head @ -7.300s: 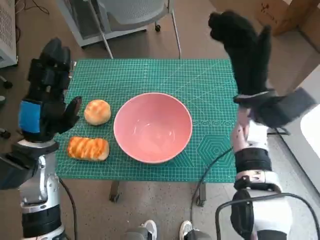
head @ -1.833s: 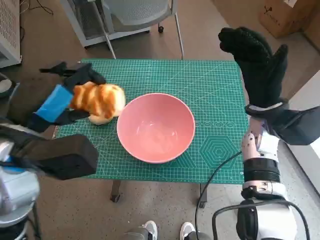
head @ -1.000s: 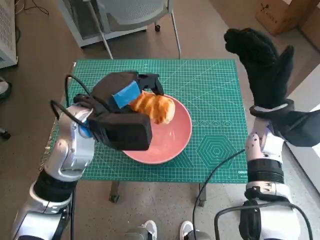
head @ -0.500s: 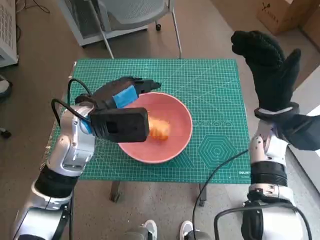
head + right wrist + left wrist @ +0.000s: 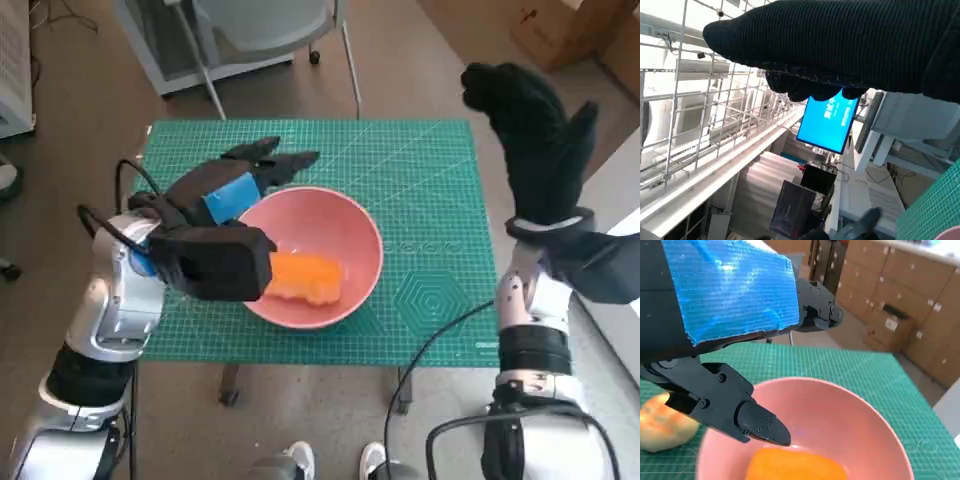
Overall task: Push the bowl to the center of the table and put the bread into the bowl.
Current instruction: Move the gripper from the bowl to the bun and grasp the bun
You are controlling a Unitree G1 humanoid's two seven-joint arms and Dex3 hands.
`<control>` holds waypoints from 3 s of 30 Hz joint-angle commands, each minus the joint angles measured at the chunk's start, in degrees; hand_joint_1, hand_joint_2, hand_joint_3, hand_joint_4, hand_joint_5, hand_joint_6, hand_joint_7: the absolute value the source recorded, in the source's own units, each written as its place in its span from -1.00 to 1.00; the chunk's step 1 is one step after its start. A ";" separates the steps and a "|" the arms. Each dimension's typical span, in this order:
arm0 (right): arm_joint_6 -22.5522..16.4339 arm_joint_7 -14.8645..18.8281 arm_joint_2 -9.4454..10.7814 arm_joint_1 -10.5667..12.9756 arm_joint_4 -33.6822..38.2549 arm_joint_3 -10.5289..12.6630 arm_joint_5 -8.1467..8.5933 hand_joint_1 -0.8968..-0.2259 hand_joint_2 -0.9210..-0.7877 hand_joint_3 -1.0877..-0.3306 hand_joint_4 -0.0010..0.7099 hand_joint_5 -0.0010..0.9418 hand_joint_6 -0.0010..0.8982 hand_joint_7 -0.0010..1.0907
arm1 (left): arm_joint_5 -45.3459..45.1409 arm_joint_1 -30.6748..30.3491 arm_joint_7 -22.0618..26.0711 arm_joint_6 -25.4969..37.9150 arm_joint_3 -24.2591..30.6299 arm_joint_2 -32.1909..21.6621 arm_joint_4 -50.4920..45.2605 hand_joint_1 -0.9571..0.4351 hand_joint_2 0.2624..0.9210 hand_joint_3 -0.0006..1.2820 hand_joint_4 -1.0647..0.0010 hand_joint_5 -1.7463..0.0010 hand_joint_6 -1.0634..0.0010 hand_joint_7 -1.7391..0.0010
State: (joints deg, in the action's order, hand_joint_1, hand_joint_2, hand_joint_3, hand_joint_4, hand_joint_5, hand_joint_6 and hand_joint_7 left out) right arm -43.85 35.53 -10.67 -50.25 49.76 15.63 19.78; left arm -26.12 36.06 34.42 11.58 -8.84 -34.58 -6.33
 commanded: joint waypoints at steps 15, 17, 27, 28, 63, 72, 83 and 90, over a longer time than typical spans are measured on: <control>0.53 0.85 -0.42 0.68 2.31 0.00 0.16 -0.09 -1.00 0.45 -0.12 -1.00 -0.09 -1.00 | -0.41 -7.04 0.49 10.47 12.48 -11.04 -5.72 0.16 0.37 -1.00 1.00 1.00 0.66 1.00; 0.63 1.02 -0.43 0.48 2.57 0.03 0.25 -0.08 -1.00 0.45 -0.12 -1.00 -0.10 -1.00 | -0.60 -7.05 1.37 11.83 11.93 -11.77 -5.47 0.22 0.36 -1.00 1.00 1.00 0.68 1.00; 0.46 1.92 -0.30 -0.48 3.65 0.09 0.37 -0.06 -1.00 0.45 -0.12 -1.00 -0.10 -1.00 | -3.27 -6.33 3.14 15.90 6.35 -13.01 -2.52 0.50 0.36 -0.98 1.00 1.00 0.73 1.00; 0.45 1.97 -0.30 -0.55 3.71 0.09 0.35 -0.06 -1.00 0.45 -0.12 -1.00 -0.10 -1.00 | -3.69 -6.26 3.07 16.34 5.83 -12.95 -2.44 0.53 0.36 -0.98 1.00 1.00 0.73 1.00; 0.26 2.98 -1.55 -0.16 3.35 0.31 0.17 -0.05 -1.00 0.39 -0.15 -1.00 -0.11 -1.00 | -12.70 8.39 -6.35 10.33 -10.43 -2.01 30.50 0.52 0.42 -0.96 1.00 1.00 0.68 0.99; 0.82 2.52 -2.12 0.23 2.94 0.36 0.11 -0.08 -1.00 0.40 -0.15 -0.99 -0.11 -1.00 | -13.89 13.92 -8.69 8.92 -14.01 1.50 42.70 0.46 0.43 -0.96 1.00 1.00 0.69 1.00; 1.71 2.24 -2.35 0.92 1.55 0.51 0.57 -0.09 -1.00 0.41 -0.14 -0.99 -0.11 -1.00 | -14.53 20.59 -12.91 5.50 -17.56 6.79 61.00 0.45 0.47 -0.96 1.00 1.00 0.70 1.00; 1.72 2.03 -2.46 1.43 0.62 0.69 0.55 -0.10 -1.00 0.42 -0.15 -1.00 -0.11 -1.00 | -14.86 22.64 -14.76 3.37 -19.39 8.54 68.69 0.47 0.53 -0.94 1.00 1.00 0.67 0.99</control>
State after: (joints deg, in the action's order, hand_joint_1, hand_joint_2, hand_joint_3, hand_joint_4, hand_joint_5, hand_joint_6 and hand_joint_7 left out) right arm -42.84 37.91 -12.84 -50.47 50.60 16.04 20.06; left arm -40.29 56.83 20.66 15.76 -27.34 -26.43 59.50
